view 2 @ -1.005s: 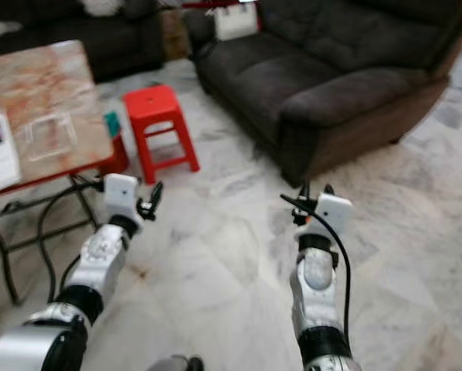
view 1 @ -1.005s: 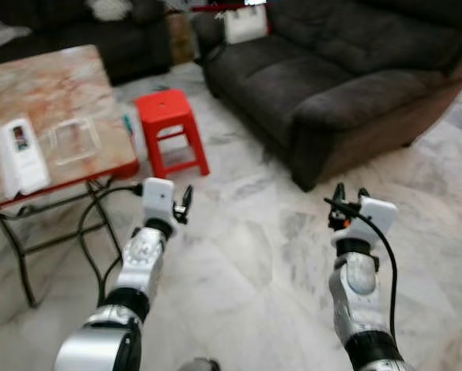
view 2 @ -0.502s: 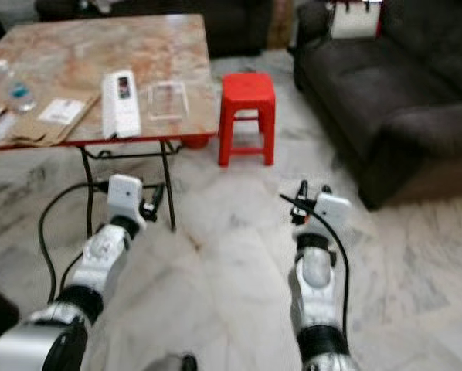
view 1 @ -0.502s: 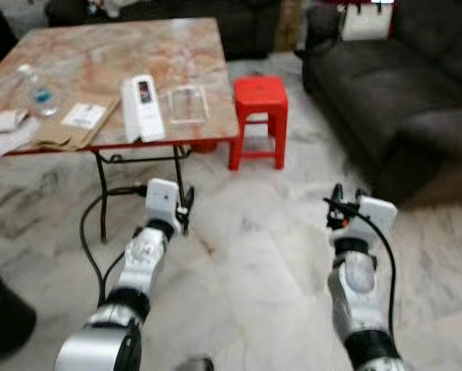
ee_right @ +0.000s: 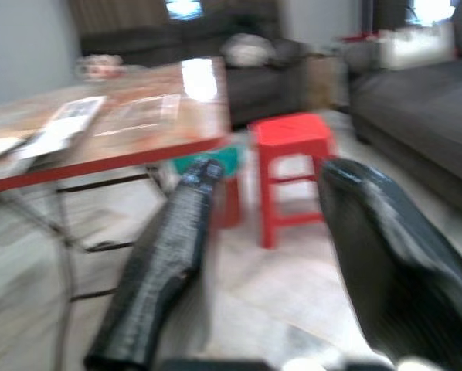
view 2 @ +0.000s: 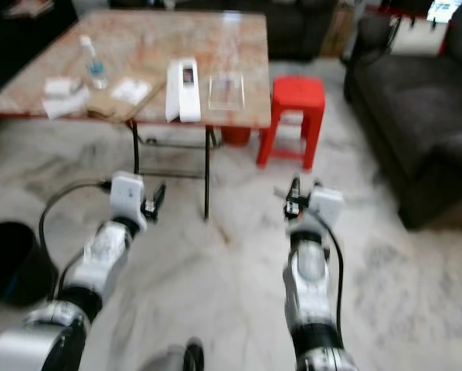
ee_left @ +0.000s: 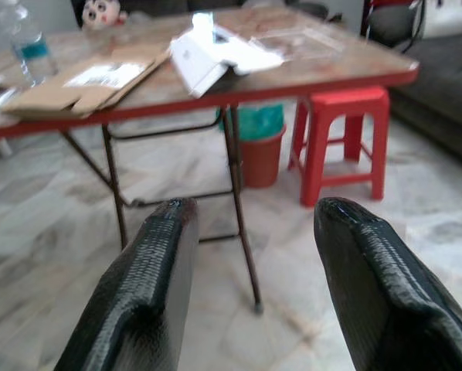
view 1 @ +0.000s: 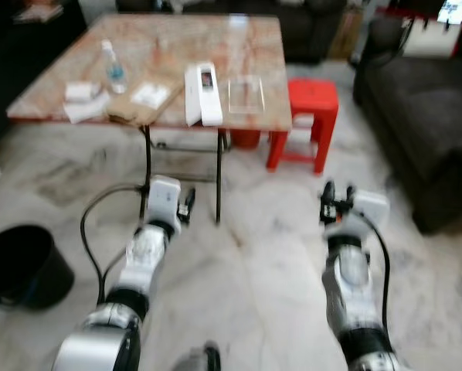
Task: Picking trash to rubbish bin
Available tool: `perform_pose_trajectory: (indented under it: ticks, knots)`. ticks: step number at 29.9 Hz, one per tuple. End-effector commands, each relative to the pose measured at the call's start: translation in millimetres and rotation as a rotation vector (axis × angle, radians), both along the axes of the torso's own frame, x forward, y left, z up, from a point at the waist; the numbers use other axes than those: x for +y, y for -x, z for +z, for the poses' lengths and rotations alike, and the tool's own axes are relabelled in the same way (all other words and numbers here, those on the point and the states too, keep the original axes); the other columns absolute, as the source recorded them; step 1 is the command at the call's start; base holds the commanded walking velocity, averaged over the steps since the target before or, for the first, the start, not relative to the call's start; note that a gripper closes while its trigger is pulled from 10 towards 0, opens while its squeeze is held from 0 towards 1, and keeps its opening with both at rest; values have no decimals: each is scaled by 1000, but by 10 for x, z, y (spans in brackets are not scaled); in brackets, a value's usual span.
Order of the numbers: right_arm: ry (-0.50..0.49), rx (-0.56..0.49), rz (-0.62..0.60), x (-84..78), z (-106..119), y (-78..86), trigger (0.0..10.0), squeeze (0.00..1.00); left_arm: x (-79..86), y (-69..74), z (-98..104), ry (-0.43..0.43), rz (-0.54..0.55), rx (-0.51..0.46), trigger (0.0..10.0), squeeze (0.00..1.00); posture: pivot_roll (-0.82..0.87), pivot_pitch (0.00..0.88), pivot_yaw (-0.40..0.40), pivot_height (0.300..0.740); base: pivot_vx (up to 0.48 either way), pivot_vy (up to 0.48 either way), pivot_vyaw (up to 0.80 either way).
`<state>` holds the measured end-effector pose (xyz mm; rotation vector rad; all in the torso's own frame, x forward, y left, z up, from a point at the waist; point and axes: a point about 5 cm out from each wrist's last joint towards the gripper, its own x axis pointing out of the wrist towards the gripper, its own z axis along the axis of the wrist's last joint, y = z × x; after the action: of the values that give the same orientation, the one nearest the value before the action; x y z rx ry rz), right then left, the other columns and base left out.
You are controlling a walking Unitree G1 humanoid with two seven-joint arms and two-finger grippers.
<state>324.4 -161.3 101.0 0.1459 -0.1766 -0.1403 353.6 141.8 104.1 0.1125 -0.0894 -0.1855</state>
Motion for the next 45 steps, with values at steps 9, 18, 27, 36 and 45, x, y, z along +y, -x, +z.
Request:
perform_pose_trajectory:
  ticks: [9,18,27,36,45]
  knots:
    - [30,-30,9,8,95,-30,10000,0,-59,-49,136,-19,-23,-56,10000,0,106,128,2,740,469,0,258]
    - [29,-36,29,43,111,-32,10000,0,-67,-49,154,-34,-29,-70,10000,0,106,130,4,740,469,0,0]
    - [-9,-49,29,57,125,-27,10000,0,-89,-44,170,-48,-38,-84,10000,0,110,134,3,740,469,0,444]
    - [-7,-40,26,49,114,-22,10000,0,-128,-34,185,-75,-61,-103,10000,0,110,135,4,740,469,0,0]
    - [-28,-34,31,58,101,-30,10000,0,-222,-15,206,-159,-128,-138,10000,0,113,133,5,740,464,0,-399]
